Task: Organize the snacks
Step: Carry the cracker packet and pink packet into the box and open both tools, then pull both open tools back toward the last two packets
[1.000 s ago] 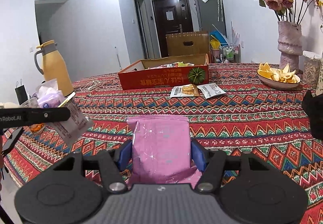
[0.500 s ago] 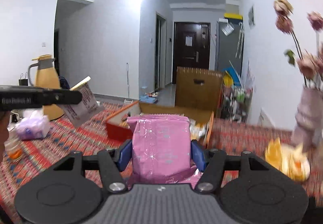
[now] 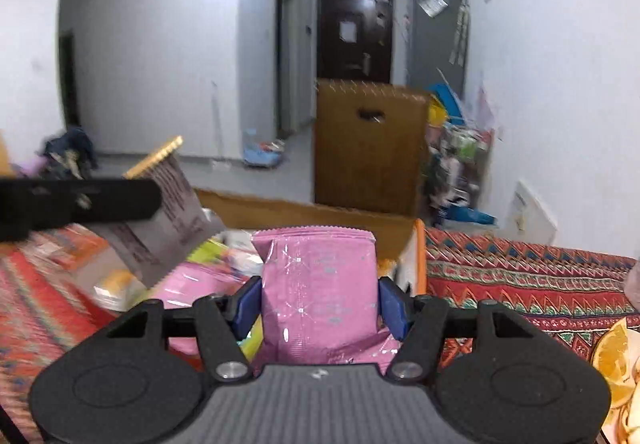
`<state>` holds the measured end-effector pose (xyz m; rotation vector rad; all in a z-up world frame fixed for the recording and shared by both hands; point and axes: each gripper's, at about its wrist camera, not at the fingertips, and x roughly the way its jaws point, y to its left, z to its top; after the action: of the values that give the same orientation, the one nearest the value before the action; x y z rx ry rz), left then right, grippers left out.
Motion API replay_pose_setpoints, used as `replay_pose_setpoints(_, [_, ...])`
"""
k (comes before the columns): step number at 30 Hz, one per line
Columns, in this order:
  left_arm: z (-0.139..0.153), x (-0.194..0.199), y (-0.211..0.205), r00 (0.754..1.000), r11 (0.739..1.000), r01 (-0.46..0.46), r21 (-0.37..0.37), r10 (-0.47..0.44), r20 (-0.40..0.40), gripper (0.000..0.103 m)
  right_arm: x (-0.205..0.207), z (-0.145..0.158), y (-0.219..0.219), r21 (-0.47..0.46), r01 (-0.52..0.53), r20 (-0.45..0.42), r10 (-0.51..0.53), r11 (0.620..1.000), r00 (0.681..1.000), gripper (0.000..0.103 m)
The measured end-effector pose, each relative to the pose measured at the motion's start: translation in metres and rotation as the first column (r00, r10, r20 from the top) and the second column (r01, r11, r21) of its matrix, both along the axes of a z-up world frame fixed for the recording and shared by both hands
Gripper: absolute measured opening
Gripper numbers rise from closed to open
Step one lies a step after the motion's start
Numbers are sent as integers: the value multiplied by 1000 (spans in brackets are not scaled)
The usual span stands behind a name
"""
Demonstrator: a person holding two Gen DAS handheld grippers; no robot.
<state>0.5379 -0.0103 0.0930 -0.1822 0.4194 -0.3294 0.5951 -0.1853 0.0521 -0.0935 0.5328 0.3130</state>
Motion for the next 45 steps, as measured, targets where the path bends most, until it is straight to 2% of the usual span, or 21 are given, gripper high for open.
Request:
replay_pose_setpoints(2, [-16, 15, 2, 999, 1000, -3, -15, 3, -37, 14, 14, -19, 6, -38, 22, -20, -23, 999, 1000, 61])
replay_pose_setpoints(5, [-35, 29, -5, 997, 1000, 15, 25, -13, -82, 14, 25, -40, 16, -117, 45, -48, -51, 992, 998, 61])
replay_pose_setpoints(7, [-45, 35, -8, 995, 999, 27, 44, -23, -102, 14, 26, -42, 21, -124, 57, -35, -61, 991, 997, 62])
replay_pose_setpoints(9, [-52, 39, -8, 993, 999, 24, 42, -19, -120, 14, 25, -39, 21, -138, 57, -37, -63, 989, 997, 68])
replay_pose_setpoints(11, [-57, 41, -7, 991, 999, 27, 39, -21, -134, 14, 23, -37, 18, -118, 33, -46, -39, 993, 998, 76])
replay_pose_setpoints(13, [-62, 44, -7, 988, 999, 30, 21, -26, -153, 17, 23, -34, 11, -88, 12, -62, -17, 996, 998, 78])
replay_pose_setpoints(15, [-65, 47, -8, 985, 1000, 24, 15, -21, -173, 34, 20, -31, 10, -90, 6, -64, -12, 996, 998, 78])
replay_pose_setpoints(16, [-65, 46, -8, 984, 1000, 13, 23, -8, -178, 51, 17, -28, 9, -100, 2, -60, -8, 995, 998, 78])
replay_pose_setpoints(17, [-65, 44, -7, 985, 999, -6, 31, 11, -170, 55, 15, -23, 8, -112, -2, -53, -4, 994, 999, 78])
replay_pose_setpoints(19, [-61, 41, -6, 988, 999, -28, 44, 34, -153, 57, 11, -15, 6, -133, -16, -46, 10, 991, 999, 82])
replay_pose_setpoints(22, [-43, 29, -4, 992, 998, -33, 44, 39, -123, 60, -2, 6, -1, -160, -13, -6, 12, 987, 1000, 82])
replay_pose_setpoints(24, [-22, 10, 0, 998, 998, -39, 42, 41, -46, 69, -14, 24, -6, -187, 20, 40, -13, 982, 999, 83])
replay_pose_setpoints(25, [-11, -4, 5, 999, 998, -47, 32, 47, -8, 79, -25, 33, -12, -180, 41, 76, -28, 983, 997, 86])
replay_pose_setpoints(27, [5, -28, 14, 998, 998, -57, 11, 56, 26, 80, -48, 49, -24, -140, 52, 116, -36, 989, 993, 91])
replay_pose_setpoints(29, [16, -53, 23, 999, 999, -52, 10, 52, 14, 80, -70, 59, -33, -115, 36, 121, -22, 993, 992, 91])
replay_pose_setpoints(33, [29, -103, 32, 998, 996, -63, 57, 63, 18, 82, -119, 77, -43, -132, 17, 157, 4, 991, 988, 91])
replay_pose_setpoints(39, [26, -197, 44, 999, 996, -49, 73, 48, 18, 88, -204, 83, -56, -125, 14, 182, 9, 992, 983, 95])
replay_pose_setpoints(45, [-4, -283, 47, 996, 997, -69, 46, 71, -51, 91, -284, 48, -55, -84, -35, 110, 45, 996, 993, 95])
